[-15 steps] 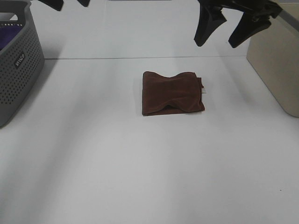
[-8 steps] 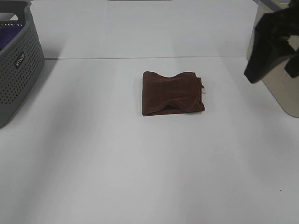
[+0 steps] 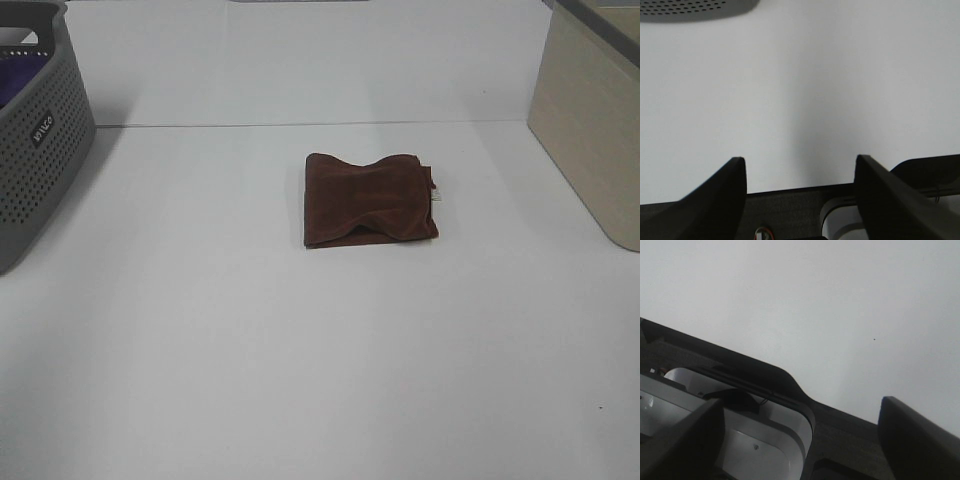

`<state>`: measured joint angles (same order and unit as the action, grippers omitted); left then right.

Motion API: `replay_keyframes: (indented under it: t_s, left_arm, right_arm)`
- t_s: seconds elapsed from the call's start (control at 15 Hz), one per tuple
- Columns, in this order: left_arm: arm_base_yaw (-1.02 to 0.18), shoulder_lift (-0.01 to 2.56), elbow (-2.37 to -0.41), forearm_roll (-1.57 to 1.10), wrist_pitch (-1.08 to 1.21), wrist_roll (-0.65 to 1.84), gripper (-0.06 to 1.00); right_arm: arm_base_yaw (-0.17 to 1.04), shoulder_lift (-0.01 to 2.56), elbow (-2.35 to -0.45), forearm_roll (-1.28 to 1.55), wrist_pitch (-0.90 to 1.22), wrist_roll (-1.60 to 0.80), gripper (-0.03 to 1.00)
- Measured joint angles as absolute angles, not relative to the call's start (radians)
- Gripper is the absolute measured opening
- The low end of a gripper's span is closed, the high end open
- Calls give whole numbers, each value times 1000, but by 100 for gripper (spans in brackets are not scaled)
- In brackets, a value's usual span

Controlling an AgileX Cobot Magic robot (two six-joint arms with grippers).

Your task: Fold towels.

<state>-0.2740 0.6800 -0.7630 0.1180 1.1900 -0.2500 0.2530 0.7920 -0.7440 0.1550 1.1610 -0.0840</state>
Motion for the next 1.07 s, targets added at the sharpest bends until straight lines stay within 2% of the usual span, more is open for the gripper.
replay_keyframes:
  t_s: [0.4, 0.67, 1.07]
  left_arm:
    - [-274, 276, -534, 91, 1066, -136, 59]
    - [-274, 242, -505, 6, 1049, -20, 59]
    - [-274, 242, -505, -16, 1049, 10, 59]
  right_arm:
    - [253, 487, -547, 85, 1060, -84, 81]
    - [253, 367, -512, 75, 1061, -85, 81]
    - [253, 365, -512, 75, 1061, -85, 81]
